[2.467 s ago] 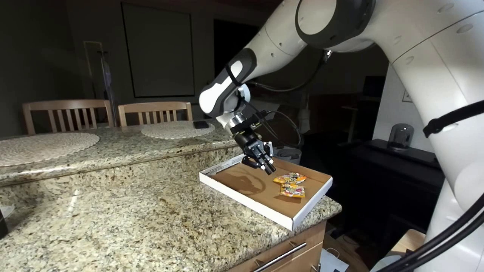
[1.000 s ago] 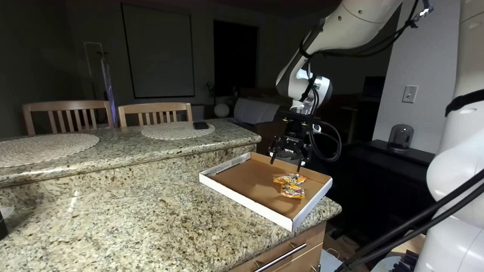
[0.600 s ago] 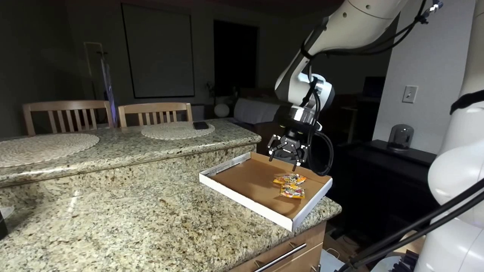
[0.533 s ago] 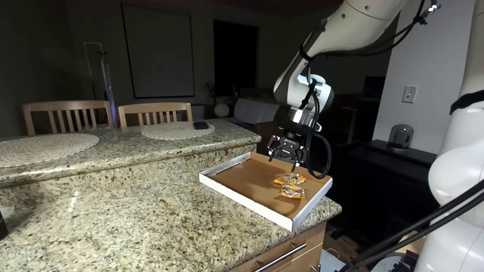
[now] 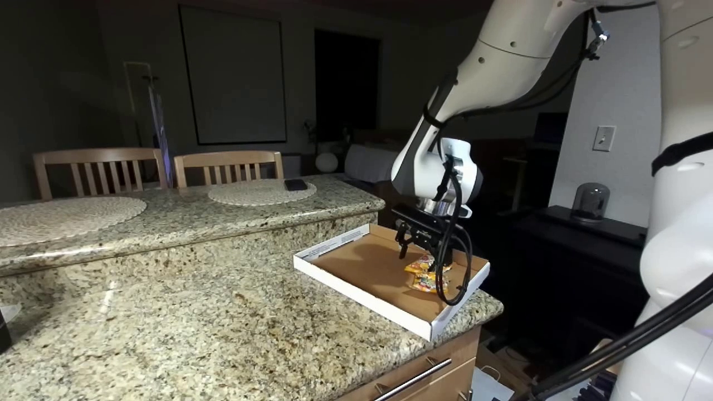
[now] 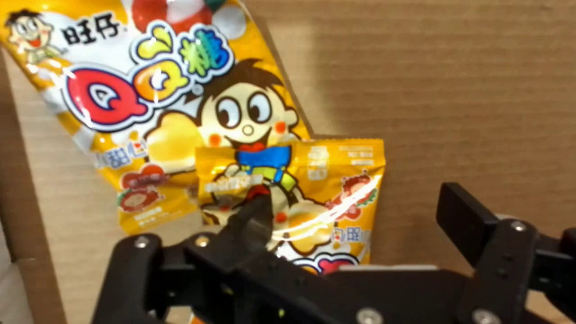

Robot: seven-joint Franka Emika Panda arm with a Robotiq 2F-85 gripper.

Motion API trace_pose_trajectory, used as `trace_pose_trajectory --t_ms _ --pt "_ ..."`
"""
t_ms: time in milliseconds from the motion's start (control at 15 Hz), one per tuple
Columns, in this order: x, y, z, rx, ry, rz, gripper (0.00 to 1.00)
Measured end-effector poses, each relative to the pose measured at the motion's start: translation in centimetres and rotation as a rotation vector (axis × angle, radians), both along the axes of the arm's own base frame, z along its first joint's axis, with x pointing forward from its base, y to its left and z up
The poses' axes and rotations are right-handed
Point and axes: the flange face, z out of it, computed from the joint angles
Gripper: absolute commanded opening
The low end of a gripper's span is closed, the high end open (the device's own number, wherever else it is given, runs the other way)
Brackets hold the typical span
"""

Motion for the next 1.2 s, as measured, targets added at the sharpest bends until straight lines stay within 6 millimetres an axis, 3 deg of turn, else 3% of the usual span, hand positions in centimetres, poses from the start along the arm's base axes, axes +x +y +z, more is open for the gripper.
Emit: trace_pose_trajectory --t_ms 200,267,333,533,600,800,1200 --pt "-0.4 -0.4 -1.3 0.004 0.033 -0.052 1.00" --pt "-0.4 -0.5 -1.3 0.005 0.034 -0.063 0.94" --pt "-0.4 -0.5 -1.3 0.007 0.035 -0.071 0.73" --pt "-0.3 -0.5 -1.3 0.009 0.035 -0.084 0.63" --pt "-0.2 -0.5 -1.2 0.009 0.032 -0.084 0.91" --pt "-0.1 -0.5 -0.5 0.011 0.021 -0.086 1.00" --pt "-0.8 0.1 3.4 0.047 -0.016 -0.075 1.00"
